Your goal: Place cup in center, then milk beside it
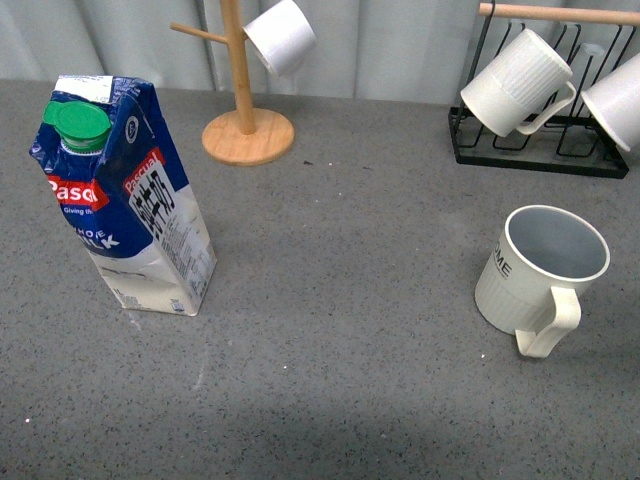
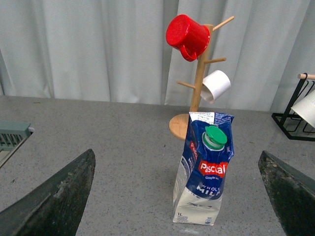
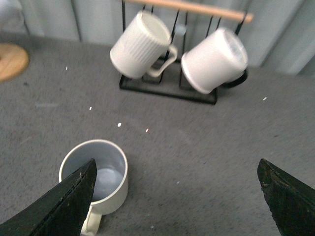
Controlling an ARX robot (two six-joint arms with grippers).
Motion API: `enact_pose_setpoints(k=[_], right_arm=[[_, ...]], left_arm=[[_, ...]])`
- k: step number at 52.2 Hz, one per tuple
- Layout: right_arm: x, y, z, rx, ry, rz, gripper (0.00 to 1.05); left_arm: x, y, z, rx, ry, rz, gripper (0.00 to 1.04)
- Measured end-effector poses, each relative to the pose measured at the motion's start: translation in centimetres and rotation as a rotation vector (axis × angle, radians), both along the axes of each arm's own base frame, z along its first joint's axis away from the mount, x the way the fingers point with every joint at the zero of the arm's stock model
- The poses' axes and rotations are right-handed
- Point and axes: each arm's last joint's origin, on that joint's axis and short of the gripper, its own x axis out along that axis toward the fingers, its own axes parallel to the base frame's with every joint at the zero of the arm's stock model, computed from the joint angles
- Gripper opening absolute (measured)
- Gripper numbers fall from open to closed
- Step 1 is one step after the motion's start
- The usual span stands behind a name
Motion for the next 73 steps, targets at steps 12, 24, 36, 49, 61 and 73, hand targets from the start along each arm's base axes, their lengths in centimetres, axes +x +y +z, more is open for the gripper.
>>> enact_pose_setpoints(k=[12,24,36,49,61,73], right_arm=[[5.8,0.1,-2.5,0.063,0.285,0.022,0.95],[8.9,0.6,-5.2,0.134,0.429,0.039,0.95],[10.5,0.9,-7.2,0.154,0.511,0.018,0.95],[12.1,1.1,-8.3,0.17,0.581,0.006,0.95],[12.7,1.3,-8.6,0.185,0.599,-0.003,0.8],[12.8,1.6,-8.4,0.194,0.626,0.006,0.43]], left_arm=[[0.0,0.0,0.0,0.0,0.0,0.0,0.98],[0.0,0.0,0.0,0.0,0.0,0.0,0.98],[0.0,0.0,0.0,0.0,0.0,0.0,0.98],[0.0,0.0,0.0,0.0,0.0,0.0,0.98],[0.0,0.0,0.0,0.0,0.0,0.0,0.98],[0.0,0.0,0.0,0.0,0.0,0.0,0.98]])
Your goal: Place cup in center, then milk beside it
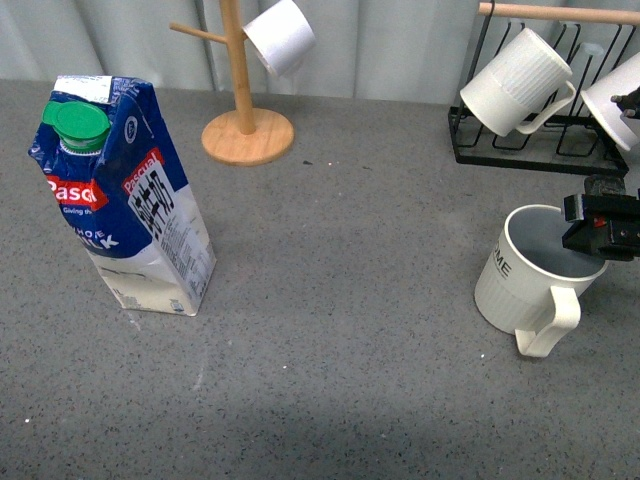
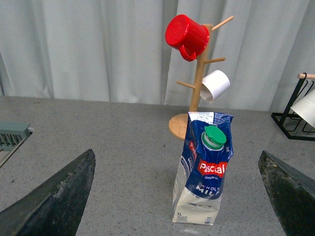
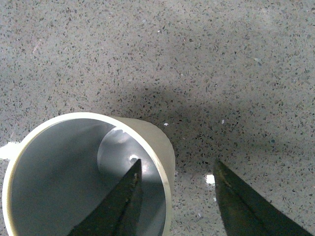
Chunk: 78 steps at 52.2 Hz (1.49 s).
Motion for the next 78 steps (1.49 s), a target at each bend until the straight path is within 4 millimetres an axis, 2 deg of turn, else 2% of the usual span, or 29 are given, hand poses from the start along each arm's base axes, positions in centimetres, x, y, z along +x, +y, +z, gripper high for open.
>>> enact_pose_setpoints(k=[15,36,49,64,78], right_arm=[[0.0,0.2,0.2,-0.013,0.046,0.001,0.01],[0.5,1.3,1.6,0.015,0.08,0.042,0.01],[2.2,5.2,3.5,0.025,0.045,0.119,0.01],[3.6,10.7,1.9,0.0,0.094,0.209,0.01],[4.9,13.6,1.8,-0.01,0.083,0.242,0.01]], left_arm=[[0.0,0.0,0.0,0.0,0.0,0.0,0.98],[0.0,0.0,0.0,0.0,0.0,0.0,0.98],[0.0,0.0,0.0,0.0,0.0,0.0,0.98],[0.0,0.0,0.0,0.0,0.0,0.0,0.98],[0.0,0.0,0.0,0.0,0.0,0.0,0.98]])
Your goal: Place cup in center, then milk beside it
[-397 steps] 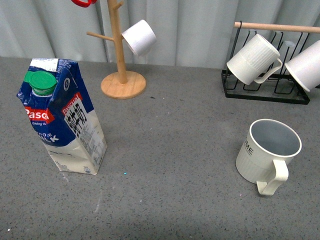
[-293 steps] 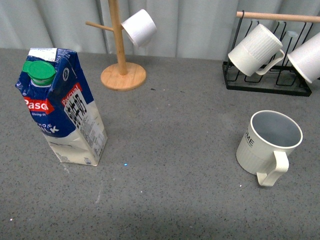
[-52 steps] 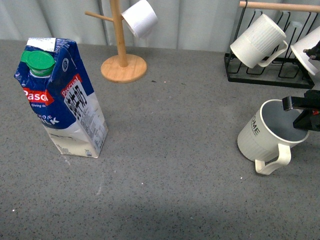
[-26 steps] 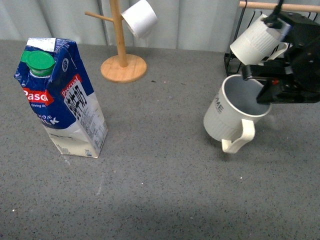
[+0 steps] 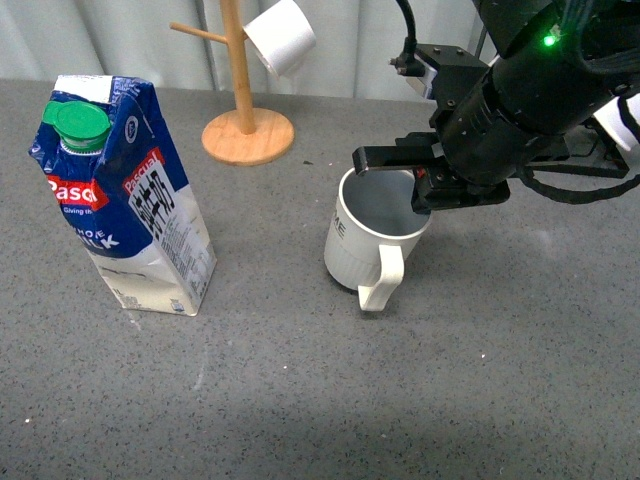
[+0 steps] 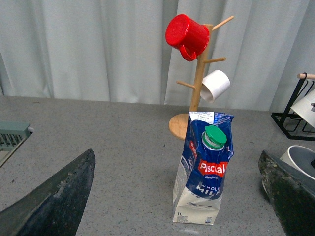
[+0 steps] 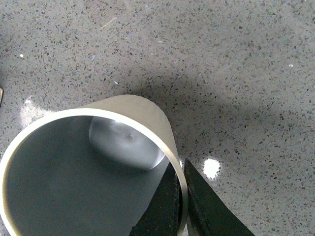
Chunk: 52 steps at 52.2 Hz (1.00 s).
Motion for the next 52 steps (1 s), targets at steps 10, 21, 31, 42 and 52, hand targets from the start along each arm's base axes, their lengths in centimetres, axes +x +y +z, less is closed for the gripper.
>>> enact_pose_setpoints(k=[10,21,31,42,52], right_arm=[[0.4,0.6,-0.7,-0.01,0.015,-0.008,0.01],[0.6,0.8,-0.8,-0.006,0.016,-0.018,0.01],[0.7,0.8,-0.7,0.005,0.015,-0.031,0.28],[0.7,0.6,1.9,0.101,-0.072,-0.04,0.73],[-0.4,-0.4,5.7,0.149,-0.23,-0.051,0.97]], left_arm=[[0.0,0.0,0.0,0.0,0.0,0.0,0.98],[0.0,0.0,0.0,0.0,0.0,0.0,0.98],[0.0,0.0,0.0,0.0,0.0,0.0,0.98],[0.0,0.0,0.0,0.0,0.0,0.0,0.98],[0.0,0.0,0.0,0.0,0.0,0.0,0.98]])
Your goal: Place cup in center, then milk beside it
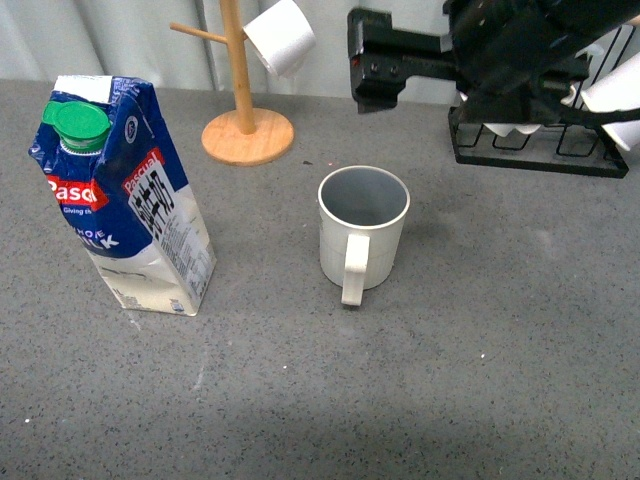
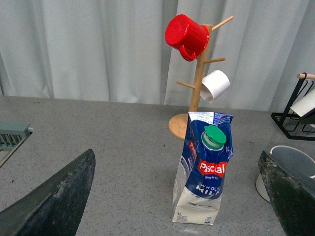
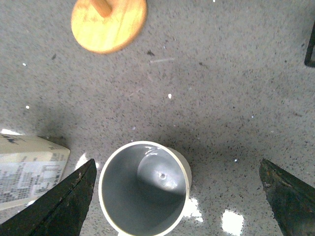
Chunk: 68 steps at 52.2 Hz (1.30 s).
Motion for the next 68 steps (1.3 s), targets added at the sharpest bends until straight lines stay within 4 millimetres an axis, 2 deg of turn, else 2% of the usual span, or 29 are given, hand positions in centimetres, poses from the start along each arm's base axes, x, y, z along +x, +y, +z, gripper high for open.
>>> enact_pose_setpoints(k=[4,9,13,16,22,26,28,31,38,48,58,68], right_arm=[[-1.0,-0.8,1.0,-0.003,-0.048,0.008,0.95],[-1.8,-1.6,1.0,-0.05,-0.11,-0.006,0.94],[-2.6,-2.7,-0.4,-0.171,-0.41,-0.176,0.8],[-4.0,-3.9,-1.2,-0.173,-0.552,-0.255,0.71],[-7.0,-6.5,-0.5,-0.109,-0.769,-0.327,0.54],[-8.6,-7.7,0.6,-0.083,-0.848,-0.344,0.43],[-9.8,-8.5,1.0,-0.078,-0.871,-0.347,0.34],[-11.4,-9.5,0.4,-0.088,-0.856,-0.346,0.22],[-13.7,-10.7,-0.6,-0.1,-0.828,-0.336,0.01],[-16.7,-12.1,-1.6,-0.1,-0.829,-0.335,0.01],[-19.5,-13.1,-1.5,-0.099,-0.832,-0.338,0.01],[-21.3,-14.4,-1.4,-0.098,-0.832,-0.341,0.01]], left_arm=[[0.0,0.0,0.0,0.0,0.0,0.0,0.98],[0.0,0.0,0.0,0.0,0.0,0.0,0.98],[0.0,0.0,0.0,0.0,0.0,-0.001,0.98],[0.0,0.0,0.0,0.0,0.0,0.0,0.98],[0.0,0.0,0.0,0.0,0.0,0.002,0.98],[0.0,0.0,0.0,0.0,0.0,0.002,0.98],[0.0,0.0,0.0,0.0,0.0,0.0,0.98],[0.0,0.0,0.0,0.0,0.0,0.0,0.98],[0.0,0.0,0.0,0.0,0.0,0.0,0.98],[0.0,0.0,0.0,0.0,0.0,0.0,0.98],[0.0,0.0,0.0,0.0,0.0,0.0,0.98],[0.0,0.0,0.0,0.0,0.0,0.0,0.98]])
